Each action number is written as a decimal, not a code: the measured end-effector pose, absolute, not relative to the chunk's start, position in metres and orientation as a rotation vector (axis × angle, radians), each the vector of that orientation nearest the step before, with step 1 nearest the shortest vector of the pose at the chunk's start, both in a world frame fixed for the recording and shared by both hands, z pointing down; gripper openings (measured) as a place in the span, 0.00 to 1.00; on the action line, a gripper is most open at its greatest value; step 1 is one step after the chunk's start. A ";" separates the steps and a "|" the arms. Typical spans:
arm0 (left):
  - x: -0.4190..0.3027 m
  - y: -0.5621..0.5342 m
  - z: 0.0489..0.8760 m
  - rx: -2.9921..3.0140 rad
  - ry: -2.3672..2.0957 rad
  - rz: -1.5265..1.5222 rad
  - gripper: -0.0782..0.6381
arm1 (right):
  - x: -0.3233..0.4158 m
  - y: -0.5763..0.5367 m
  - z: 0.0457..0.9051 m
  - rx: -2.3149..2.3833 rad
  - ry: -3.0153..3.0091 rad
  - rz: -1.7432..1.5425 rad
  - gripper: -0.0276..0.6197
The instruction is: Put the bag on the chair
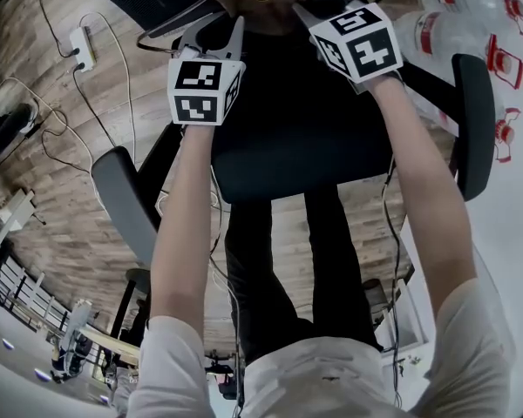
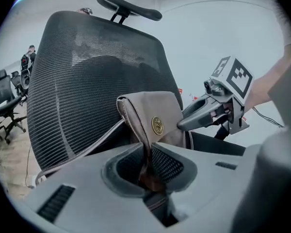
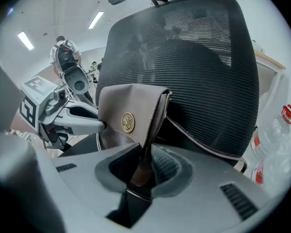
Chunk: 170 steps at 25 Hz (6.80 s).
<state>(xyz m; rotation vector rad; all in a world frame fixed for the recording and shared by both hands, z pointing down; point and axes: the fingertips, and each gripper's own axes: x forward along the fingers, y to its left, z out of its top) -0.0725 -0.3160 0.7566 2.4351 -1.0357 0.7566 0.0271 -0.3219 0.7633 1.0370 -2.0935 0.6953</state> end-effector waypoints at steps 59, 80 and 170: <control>-0.074 -0.271 0.675 2.279 -1.171 0.649 0.36 | 0.045 -0.255 0.663 1.094 -2.202 0.707 0.25; -0.051 -0.196 0.532 2.334 -1.218 0.445 0.36 | 0.043 -0.184 0.541 1.049 -2.364 0.653 0.25; -0.089 0.127 0.292 2.592 -1.083 0.189 0.12 | -0.014 0.139 0.282 1.246 -2.620 0.450 0.05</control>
